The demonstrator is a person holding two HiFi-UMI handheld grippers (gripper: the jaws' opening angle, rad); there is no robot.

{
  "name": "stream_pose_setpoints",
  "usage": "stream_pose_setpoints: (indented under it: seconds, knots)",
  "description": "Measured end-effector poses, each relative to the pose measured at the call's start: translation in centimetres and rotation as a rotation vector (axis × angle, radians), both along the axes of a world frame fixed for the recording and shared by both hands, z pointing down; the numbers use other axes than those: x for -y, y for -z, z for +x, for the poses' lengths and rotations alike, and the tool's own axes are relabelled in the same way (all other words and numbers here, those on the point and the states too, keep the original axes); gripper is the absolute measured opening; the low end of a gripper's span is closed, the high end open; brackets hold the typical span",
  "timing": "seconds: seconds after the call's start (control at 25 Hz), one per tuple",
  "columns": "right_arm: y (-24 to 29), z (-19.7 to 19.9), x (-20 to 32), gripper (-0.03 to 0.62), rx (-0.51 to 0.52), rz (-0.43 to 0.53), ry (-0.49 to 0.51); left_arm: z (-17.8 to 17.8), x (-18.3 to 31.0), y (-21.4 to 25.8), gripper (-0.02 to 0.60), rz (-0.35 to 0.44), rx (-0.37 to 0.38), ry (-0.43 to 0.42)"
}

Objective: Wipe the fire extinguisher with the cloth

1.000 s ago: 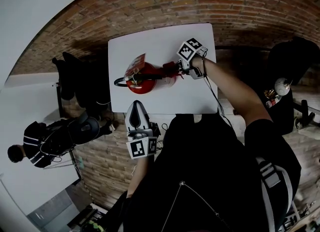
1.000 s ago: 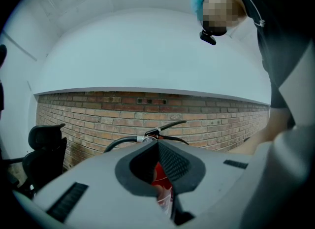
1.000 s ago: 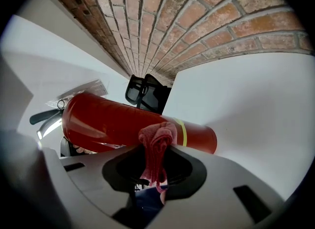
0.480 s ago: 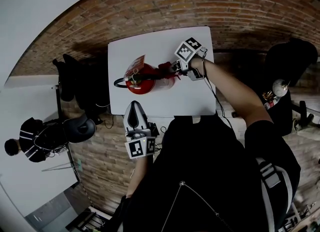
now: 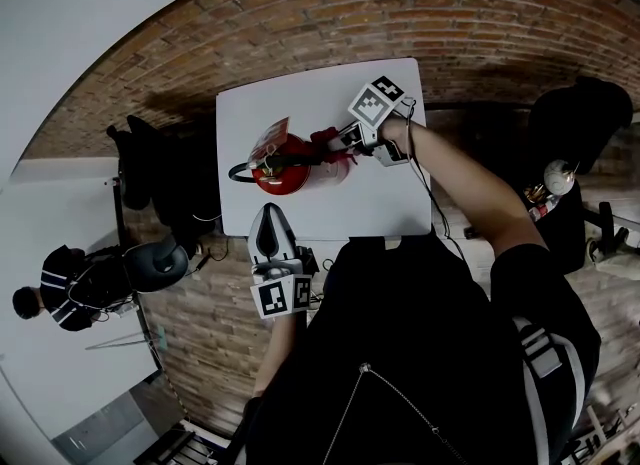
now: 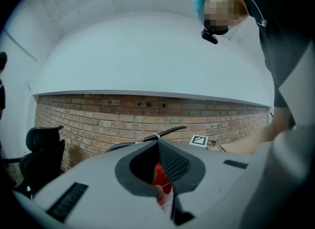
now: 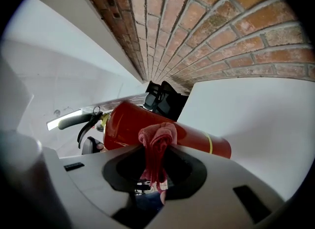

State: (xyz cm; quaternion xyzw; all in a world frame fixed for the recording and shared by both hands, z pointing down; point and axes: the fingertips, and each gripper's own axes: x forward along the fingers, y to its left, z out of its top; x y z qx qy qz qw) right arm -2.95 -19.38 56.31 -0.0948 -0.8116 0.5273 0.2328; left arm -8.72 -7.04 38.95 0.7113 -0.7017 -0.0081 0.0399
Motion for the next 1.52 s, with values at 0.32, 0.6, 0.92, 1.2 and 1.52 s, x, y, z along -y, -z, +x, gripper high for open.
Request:
stream_pose_setpoints:
  seconds: [0.32,0.6,0.92,1.2,1.52]
  knots:
    - [3.9,0.3,-0.3,0.106,0.073,0.029,0.004,0.1,0.2,0.0,0.011,0.016,0.023,-0.022]
    - [6.9,0.6,-0.3,0.106,0.138,0.042,0.009,0.6,0.4,-0.3,0.011,-0.042,0.006,0.000]
    - [9.8,0.9,-0.7,0.106,0.185,0.090,0.029,0.9,0.5,0.3,0.011,0.020,0.032,-0.009]
    - [11.0,1.2,-0.8,0.106,0.254,0.077,0.019,1.8,0.9,0.2,0.011,0.005,0.028,-0.016]
    - [9.6,3.6,1.1,0.106,0.336,0.008,-0.150,2.6,1.5,-0.2,0.011,0.006,0.035,-0.032]
